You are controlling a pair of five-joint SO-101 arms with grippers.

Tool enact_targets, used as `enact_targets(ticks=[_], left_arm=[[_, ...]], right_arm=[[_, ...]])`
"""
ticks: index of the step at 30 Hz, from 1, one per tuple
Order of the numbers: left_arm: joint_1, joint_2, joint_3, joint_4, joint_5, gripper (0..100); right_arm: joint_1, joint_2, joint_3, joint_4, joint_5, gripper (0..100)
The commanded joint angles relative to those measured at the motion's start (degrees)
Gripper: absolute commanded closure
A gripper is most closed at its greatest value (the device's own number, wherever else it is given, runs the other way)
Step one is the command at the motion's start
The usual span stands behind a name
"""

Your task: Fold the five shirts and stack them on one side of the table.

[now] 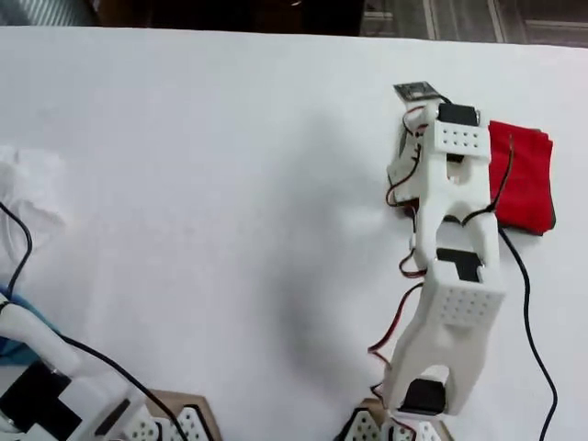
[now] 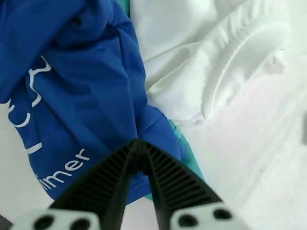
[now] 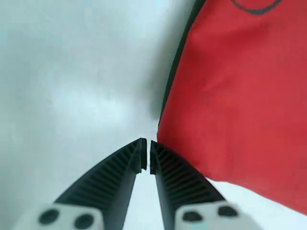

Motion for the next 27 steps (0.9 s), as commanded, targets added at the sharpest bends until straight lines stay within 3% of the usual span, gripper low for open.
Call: enact_targets(ticks=[1,7,13,16,19,27], left_arm=[[-0.35,-2.20,-0.48,-0.88,0.18,97],[-0.62,-2.02,-0.48,-0.70,0.09,97],[0.18,-1.85,-0.40,-0.97,0.26,97],[1.23,-1.85,-0.40,-0.97,0.26,97],[1.76,-1.85,-0.40,-0.97,0.35,97],[1.76,-1.93,-0.48,-0.88,0.35,97]], right_arm=[[1.10,-0.40,-0.26,1.54,0.09,97.8],[2.86,-1.01,-0.53,2.59,3.25,97.8],[-3.12,-10.77,-0.70,5.49,10.64,97.8],[-4.53,-18.33,-0.79,3.47,10.46,97.8],[-2.33,-22.11,0.18,-3.03,5.27,97.9],[4.00,-11.38,5.54,-9.01,2.99,97.9]])
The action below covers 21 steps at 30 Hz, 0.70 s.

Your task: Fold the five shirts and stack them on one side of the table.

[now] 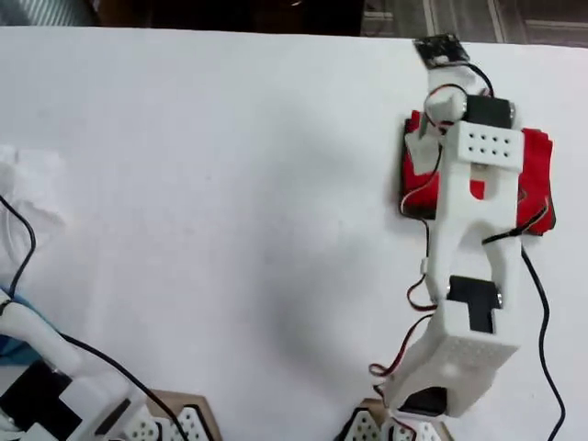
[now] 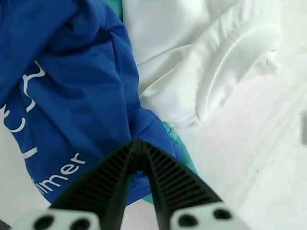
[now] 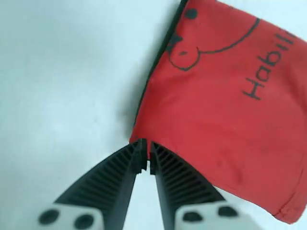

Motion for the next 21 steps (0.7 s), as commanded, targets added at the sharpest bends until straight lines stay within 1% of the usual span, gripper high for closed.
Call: enact_targets(ticks=[1,5,10,13,17,21], left_arm=[[0.70,-1.93,-0.48,-0.88,0.35,97],[0.53,-2.20,-0.57,-0.88,0.35,97],[0.44,-2.02,-0.48,-0.88,0.09,97],[0.44,-1.93,-0.40,-0.88,0.26,97],[0.53,-1.93,-0.40,-0.88,0.26,97],[0.62,-1.85,-0.40,-0.88,0.26,97]], right_arm=[[2.15,5.23,0.26,-1.54,-0.70,97.9],[4.18,11.65,0.26,-3.30,-0.70,97.9],[4.44,15.52,0.62,-0.22,-0.35,97.9],[4.53,15.43,0.35,0.13,-0.18,97.9],[4.53,13.41,-0.88,-0.75,2.73,97.9],[4.79,9.63,-4.04,-1.45,2.99,97.9]])
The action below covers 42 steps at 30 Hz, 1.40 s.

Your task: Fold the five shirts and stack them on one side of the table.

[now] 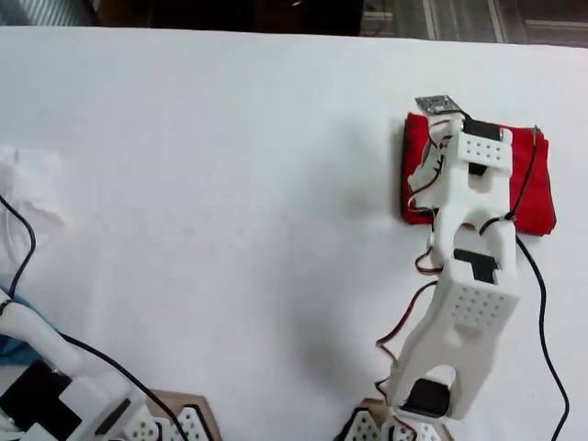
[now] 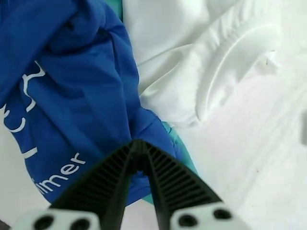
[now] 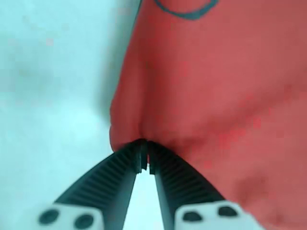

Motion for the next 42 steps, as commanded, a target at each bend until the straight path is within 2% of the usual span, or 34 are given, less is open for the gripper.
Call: enact_targets(ticks=[1,8,11,16,19,22,25,31,36,38,40,42], left_arm=[[0.70,-1.85,-0.40,-0.88,0.26,97],[0.53,-1.85,-0.84,-0.79,0.00,97],[0.53,-2.81,-1.89,-0.26,0.09,97],[-1.49,-4.48,-6.99,5.36,-0.18,97],[-4.04,-3.52,-8.48,3.78,-5.19,90],[-6.77,-0.88,-8.48,-2.99,-13.27,78],[-9.93,4.22,-8.57,-7.82,-14.59,71],[-12.13,15.03,-8.48,-5.98,-14.42,71],[-12.22,19.34,-8.48,-4.22,-7.38,72],[-11.96,19.25,-8.66,-0.88,-5.54,82],[-10.90,18.73,-10.77,4.13,-2.99,100],[-8.70,17.41,-13.93,9.67,-0.44,95]], right_arm=[[0.92,-6.81,-4.48,-0.48,0.35,97.9],[0.48,-20.79,-10.37,6.46,-0.26,97.8],[0.48,-28.88,-10.02,11.21,-3.69,97.8],[-3.21,-38.90,-3.87,19.65,-5.71,96.1],[-6.90,-43.38,6.42,19.91,-5.80,90.1],[-11.56,-46.11,18.37,17.89,-5.45,84.5],[-15.43,-48.84,27.52,15.96,-5.71,84.0],[-19.03,-58.95,39.74,11.38,-5.80,84.0],[-19.30,-66.51,43.60,9.71,-5.80,84.0],[-19.30,-68.00,45.10,9.71,-5.80,84.0],[-19.30,-68.62,46.68,9.54,-5.80,84.0],[-19.30,-68.70,48.53,8.40,-5.80,84.0]])
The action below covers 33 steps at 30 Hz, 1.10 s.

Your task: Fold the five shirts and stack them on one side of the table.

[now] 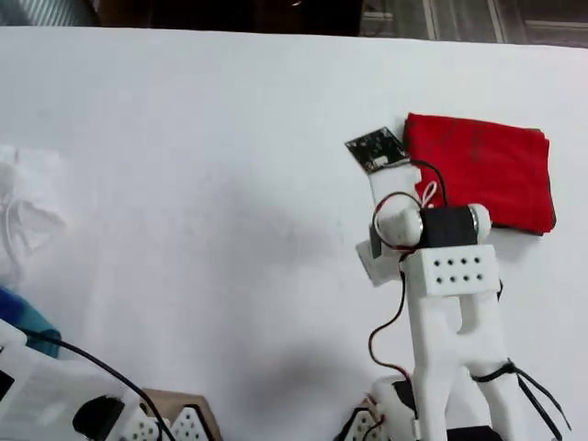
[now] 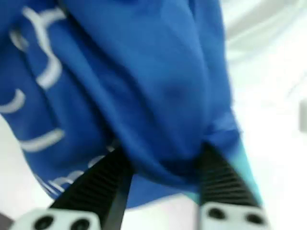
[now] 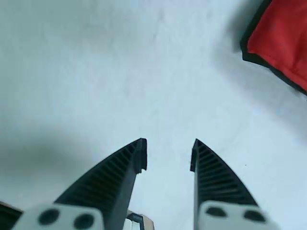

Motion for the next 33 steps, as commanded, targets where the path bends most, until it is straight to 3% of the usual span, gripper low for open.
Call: enact_targets(ticks=[1,7,18,21,24,28,31,33], left_arm=[[4.31,-3.08,-7.60,9.58,3.87,97],[18.81,-10.81,-22.02,23.30,5.54,98],[56.97,-30.59,-25.10,27.78,5.19,98],[69.27,-34.99,-24.84,28.40,5.19,98],[80.70,-35.78,-19.74,29.01,5.19,98],[92.92,-35.78,-4.44,28.57,5.19,98],[98.02,-36.13,5.32,26.90,5.10,98],[97.58,-36.13,8.75,26.29,5.10,98]], right_arm=[[-0.22,-2.51,1.93,-2.07,-0.53,84.0],[-0.22,-2.24,5.89,-6.90,-0.53,84.0],[0.04,-2.68,23.65,-33.19,-0.88,84.0],[0.22,-2.24,28.31,-41.71,-6.24,84.0],[0.22,-2.24,32.26,-49.01,-12.48,83.9],[1.45,-2.15,33.49,-52.53,-13.45,83.8],[1.19,-2.15,34.73,-54.46,-13.54,83.8],[1.01,-2.15,36.31,-57.10,-13.54,83.7]])
